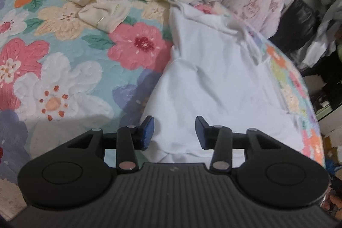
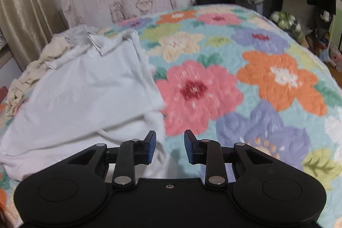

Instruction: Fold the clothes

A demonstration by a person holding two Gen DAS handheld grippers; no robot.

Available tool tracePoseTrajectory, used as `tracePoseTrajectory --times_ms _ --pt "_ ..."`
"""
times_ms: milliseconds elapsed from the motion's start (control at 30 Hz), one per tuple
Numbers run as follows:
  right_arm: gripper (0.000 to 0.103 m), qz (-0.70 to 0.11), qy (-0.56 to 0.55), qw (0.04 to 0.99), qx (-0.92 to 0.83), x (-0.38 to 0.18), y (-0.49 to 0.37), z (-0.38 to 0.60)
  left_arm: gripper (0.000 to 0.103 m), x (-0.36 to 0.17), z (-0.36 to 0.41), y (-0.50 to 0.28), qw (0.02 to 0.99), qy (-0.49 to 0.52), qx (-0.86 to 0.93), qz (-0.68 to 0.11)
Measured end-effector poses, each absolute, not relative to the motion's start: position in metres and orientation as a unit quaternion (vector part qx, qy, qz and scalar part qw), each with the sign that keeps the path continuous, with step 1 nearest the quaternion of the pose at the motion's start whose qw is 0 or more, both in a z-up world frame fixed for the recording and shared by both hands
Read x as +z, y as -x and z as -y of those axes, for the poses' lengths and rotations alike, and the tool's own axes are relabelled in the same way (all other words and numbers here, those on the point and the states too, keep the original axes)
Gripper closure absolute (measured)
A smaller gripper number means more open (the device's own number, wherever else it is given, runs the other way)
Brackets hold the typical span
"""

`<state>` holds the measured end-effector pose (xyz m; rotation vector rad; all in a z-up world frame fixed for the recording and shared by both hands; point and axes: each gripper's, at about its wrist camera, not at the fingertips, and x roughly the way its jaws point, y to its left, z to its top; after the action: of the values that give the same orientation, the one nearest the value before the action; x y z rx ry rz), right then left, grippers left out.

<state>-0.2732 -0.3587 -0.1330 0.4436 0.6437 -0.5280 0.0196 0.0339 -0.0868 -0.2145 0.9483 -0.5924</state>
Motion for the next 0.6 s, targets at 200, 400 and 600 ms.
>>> tracePoseTrajectory --times_ms 200,400,600 --pt "0.063 -0.315 -0.177 0.916 -0.173 -0.085 0.227 0.355 0.055 -0.073 -0.020 -0.034 0.851 0.060 -0.289 -0.435" --pt "0.057 -0.355 -0.072 0.929 -0.078 -0.017 0.125 0.362 0.053 -0.058 -0.003 -0.087 0.835 0.039 -0.323 -0.445" --pt "0.044 -0.439 -0.094 0.893 0.000 -0.024 0.006 0.391 0.052 -0.051 0.028 -0.159 0.841 0.000 -0.326 -0.432"
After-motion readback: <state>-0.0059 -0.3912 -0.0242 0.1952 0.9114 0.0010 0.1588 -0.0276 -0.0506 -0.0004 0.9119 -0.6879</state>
